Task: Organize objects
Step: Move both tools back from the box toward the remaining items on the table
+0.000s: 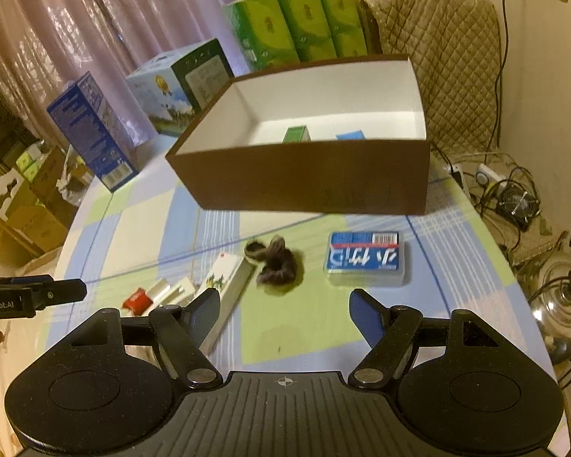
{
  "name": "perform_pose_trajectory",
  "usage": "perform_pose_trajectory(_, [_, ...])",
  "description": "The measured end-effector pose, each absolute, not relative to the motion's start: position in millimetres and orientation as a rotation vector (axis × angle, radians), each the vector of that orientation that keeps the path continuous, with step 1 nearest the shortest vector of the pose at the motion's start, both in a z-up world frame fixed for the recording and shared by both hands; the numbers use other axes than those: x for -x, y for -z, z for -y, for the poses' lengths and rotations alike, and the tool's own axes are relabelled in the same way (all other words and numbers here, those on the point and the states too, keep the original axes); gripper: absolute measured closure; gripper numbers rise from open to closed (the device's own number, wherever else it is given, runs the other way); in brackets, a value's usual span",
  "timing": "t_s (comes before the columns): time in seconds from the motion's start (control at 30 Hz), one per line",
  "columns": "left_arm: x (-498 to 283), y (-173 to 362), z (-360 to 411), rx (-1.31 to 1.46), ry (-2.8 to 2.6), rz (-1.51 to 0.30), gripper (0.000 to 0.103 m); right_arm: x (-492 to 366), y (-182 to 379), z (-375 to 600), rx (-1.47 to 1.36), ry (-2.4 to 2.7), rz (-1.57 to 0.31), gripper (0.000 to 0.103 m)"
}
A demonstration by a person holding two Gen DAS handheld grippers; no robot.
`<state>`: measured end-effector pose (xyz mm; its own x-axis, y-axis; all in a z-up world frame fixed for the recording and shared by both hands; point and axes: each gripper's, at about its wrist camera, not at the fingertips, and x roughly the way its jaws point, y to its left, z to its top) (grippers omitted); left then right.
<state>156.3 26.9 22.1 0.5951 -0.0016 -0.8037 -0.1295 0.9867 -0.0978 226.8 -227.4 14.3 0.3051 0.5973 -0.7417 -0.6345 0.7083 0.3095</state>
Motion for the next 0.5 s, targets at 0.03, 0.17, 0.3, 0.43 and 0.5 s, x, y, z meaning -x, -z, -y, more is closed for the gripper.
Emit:
perform_pose_trajectory(0.03, [-154, -21, -28, 0.153, -0.075, -0.936, 0.012, -225, -12, 227, 0.048, -0.815, -0.968, 0.031])
perform_pose_trajectory(0.17, [-147, -14, -32, 0.158, -0.078, -0.960, 0.012, -218, -5, 226, 0.064, -0.813, -0.993, 0.031])
perform_pose_trajectory(0.3, [-142, -5, -33, 0.158, -0.083, -0.990, 0.012, -210, 2, 224, 0.079, -0.811, -1.017, 0.031])
perform_pose_trajectory(0.43, [-138, 2, -33, 0.153, -0.086, -1.010, 0.012, -203, 7, 222, 0.093, -0.809, -1.032, 0.031])
perform_pose_trajectory(0.5, [-137, 6, -32, 0.153, -0.084, -1.019, 0.012, -200, 9, 221, 0.099, -0.812, -1.039, 0.031])
